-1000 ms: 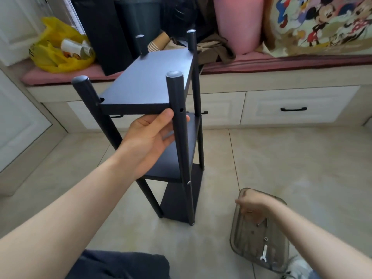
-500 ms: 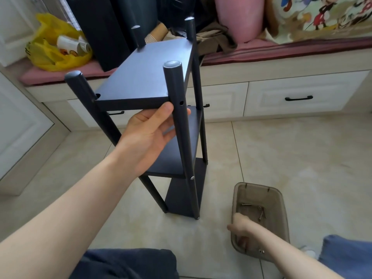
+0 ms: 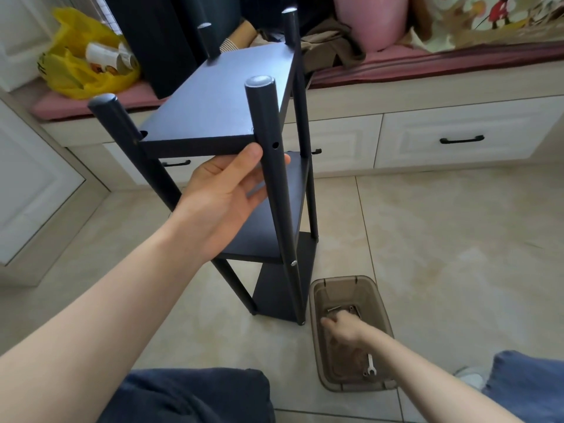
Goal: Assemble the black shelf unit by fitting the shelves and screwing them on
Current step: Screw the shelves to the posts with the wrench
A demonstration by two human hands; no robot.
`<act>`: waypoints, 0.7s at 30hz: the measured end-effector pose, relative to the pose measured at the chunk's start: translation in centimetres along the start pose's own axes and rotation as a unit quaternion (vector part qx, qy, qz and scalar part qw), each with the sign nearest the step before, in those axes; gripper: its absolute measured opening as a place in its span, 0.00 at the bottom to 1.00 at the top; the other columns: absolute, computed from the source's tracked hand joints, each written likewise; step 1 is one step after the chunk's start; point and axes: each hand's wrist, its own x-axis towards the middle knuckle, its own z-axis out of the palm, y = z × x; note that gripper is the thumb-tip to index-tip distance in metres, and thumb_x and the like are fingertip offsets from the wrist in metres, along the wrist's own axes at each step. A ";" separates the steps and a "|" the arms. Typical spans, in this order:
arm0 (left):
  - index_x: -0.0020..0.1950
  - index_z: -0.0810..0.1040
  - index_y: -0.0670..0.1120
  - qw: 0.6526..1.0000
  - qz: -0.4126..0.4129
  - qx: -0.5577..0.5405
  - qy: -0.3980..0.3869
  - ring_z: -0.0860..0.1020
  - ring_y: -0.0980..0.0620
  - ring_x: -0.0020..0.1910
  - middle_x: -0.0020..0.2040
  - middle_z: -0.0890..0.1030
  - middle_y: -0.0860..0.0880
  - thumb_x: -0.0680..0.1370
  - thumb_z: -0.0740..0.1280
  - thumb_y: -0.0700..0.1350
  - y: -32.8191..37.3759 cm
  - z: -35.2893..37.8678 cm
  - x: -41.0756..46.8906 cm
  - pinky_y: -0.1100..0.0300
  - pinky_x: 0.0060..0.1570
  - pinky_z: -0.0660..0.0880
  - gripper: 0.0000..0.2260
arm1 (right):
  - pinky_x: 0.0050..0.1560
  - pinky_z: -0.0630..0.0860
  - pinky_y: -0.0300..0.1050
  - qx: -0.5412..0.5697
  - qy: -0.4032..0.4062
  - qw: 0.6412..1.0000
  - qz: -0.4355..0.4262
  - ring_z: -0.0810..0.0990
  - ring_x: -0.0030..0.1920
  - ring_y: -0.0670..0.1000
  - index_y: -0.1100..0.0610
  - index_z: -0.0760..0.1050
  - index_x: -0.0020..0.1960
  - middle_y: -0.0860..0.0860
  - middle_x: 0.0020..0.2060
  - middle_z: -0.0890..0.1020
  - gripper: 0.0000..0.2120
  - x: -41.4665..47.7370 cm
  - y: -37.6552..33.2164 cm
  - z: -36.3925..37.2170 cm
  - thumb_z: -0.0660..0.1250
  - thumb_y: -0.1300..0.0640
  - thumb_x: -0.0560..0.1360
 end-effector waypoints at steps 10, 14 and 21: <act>0.47 0.88 0.53 1.000 -0.011 0.011 -0.008 0.82 0.49 0.61 0.54 0.86 0.53 0.74 0.70 0.50 0.2 -0.1 0.1 0.57 0.58 0.78 0.08 | 0.53 0.76 0.44 -0.039 0.072 0.997 0.001 0.80 0.57 0.55 0.58 0.74 0.64 0.56 0.58 0.81 0.14 4.6 1.9 -1.4 0.62 0.55 0.81; 0.48 0.88 0.52 1.000 -0.018 0.006 -0.021 0.82 0.49 0.61 0.54 0.86 0.53 0.72 0.74 0.51 0.2 -0.4 0.3 0.57 0.57 0.78 0.08 | 0.54 0.74 0.43 -0.051 0.052 0.997 -0.012 0.80 0.58 0.55 0.55 0.71 0.69 0.55 0.60 0.80 0.16 6.3 1.9 -0.2 0.60 0.56 0.82; 0.52 0.87 0.51 0.999 -0.027 -0.005 -0.041 0.82 0.50 0.61 0.54 0.86 0.53 0.71 0.76 0.51 0.1 -1.1 0.9 0.55 0.58 0.78 0.12 | 0.59 0.75 0.46 -0.057 0.060 0.997 0.000 0.79 0.61 0.56 0.56 0.71 0.67 0.57 0.63 0.79 0.14 8.7 2.2 1.1 0.59 0.58 0.82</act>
